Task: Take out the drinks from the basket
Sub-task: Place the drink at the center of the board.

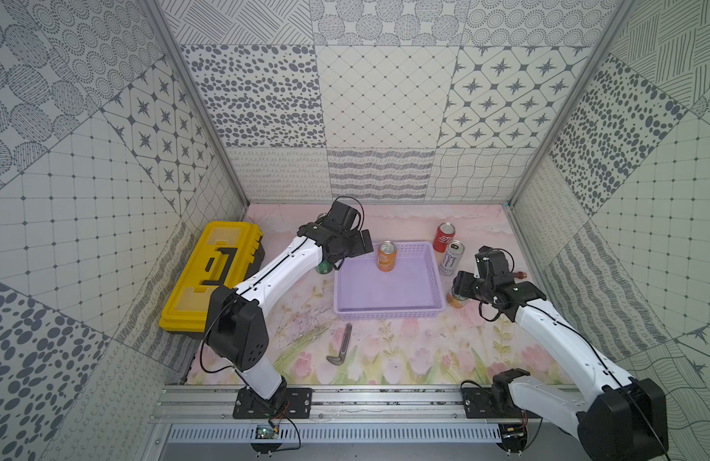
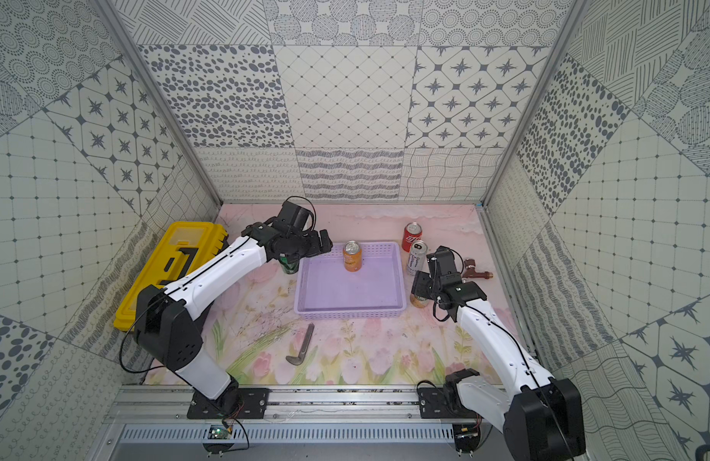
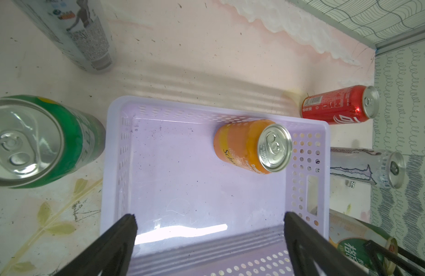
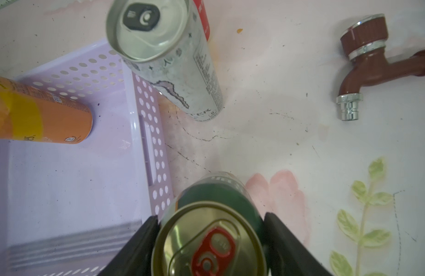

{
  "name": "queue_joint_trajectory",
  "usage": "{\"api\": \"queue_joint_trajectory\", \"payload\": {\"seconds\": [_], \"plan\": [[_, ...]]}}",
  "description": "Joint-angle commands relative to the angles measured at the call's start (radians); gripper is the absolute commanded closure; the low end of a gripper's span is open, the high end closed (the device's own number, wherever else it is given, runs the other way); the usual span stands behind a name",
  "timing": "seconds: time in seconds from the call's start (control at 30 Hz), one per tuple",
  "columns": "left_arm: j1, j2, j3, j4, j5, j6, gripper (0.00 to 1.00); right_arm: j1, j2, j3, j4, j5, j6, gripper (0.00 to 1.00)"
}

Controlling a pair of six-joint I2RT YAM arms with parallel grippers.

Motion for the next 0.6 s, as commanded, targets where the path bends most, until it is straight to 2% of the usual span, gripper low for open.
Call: {"api": "queue_joint_trajectory", "payload": {"seconds": [0.0, 0.23, 0.33, 0.4, 0.5, 0.57], "plan": [[-0.002, -0.001, 0.01, 0.004, 0.005, 0.0, 0.0, 0.003, 0.016, 0.002, 0.132, 0.004, 0.004, 0.48], [-0.003, 0.009, 0.01, 0.002, 0.006, 0.0, 0.0, 0.044, 0.083, 0.008, 0.139, 0.045, 0.002, 0.47], [-0.003, 0.01, 0.011, 0.002, 0.006, 0.0, 0.0, 0.053, 0.094, 0.008, 0.14, 0.065, -0.001, 0.44], [-0.003, 0.013, 0.012, 0.002, 0.008, 0.001, 0.0, 0.055, 0.095, 0.006, 0.141, 0.07, 0.001, 0.36], [-0.005, 0.013, 0.011, 0.002, 0.008, 0.001, 0.0, 0.055, 0.089, 0.003, 0.141, 0.074, 0.01, 0.17], [-0.005, 0.012, 0.01, 0.002, 0.006, 0.001, 0.0, 0.055, 0.082, 0.002, 0.142, 0.075, 0.015, 0.1]]}}
